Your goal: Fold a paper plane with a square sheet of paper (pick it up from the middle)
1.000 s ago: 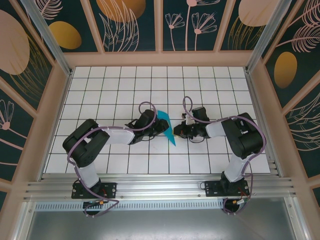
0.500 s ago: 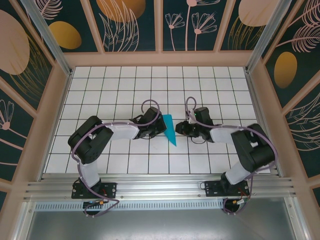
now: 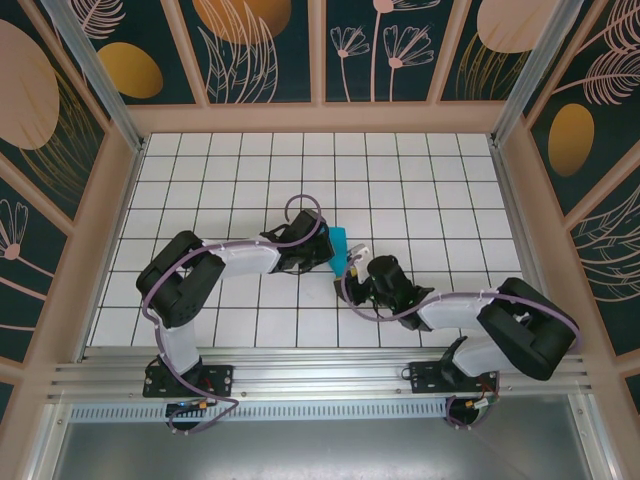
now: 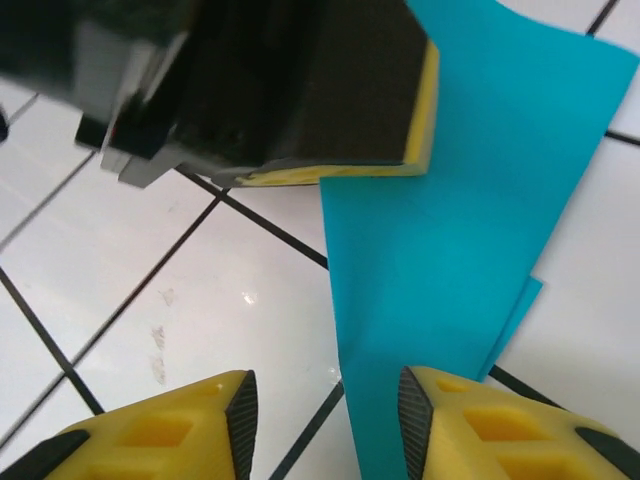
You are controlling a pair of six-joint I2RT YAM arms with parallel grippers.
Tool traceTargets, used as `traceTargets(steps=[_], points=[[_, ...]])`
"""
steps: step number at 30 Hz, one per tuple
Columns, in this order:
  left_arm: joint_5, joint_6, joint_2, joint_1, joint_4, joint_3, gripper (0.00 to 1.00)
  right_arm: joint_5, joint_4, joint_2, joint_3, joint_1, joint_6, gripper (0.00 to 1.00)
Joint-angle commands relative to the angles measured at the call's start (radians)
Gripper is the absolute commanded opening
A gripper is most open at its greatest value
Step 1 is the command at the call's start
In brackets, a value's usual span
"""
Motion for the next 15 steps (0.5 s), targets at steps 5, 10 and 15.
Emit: traceTargets(steps=[5, 10, 15], points=[[0.010, 0.019, 0.007, -0.003, -0.029, 0.029, 0.04, 0.232, 0.068, 0.154, 0.083, 0.106, -0.242, 0.46], [0.013, 0.018, 0.008, -0.003, -0.033, 0.032, 0.04, 0.328, 0.134, 0.217, 0.096, 0.122, -0.274, 0.45], [0.012, 0.025, 0.008, -0.002, -0.045, 0.035, 0.05, 0.342, 0.138, 0.270, 0.116, 0.125, -0.298, 0.39]])
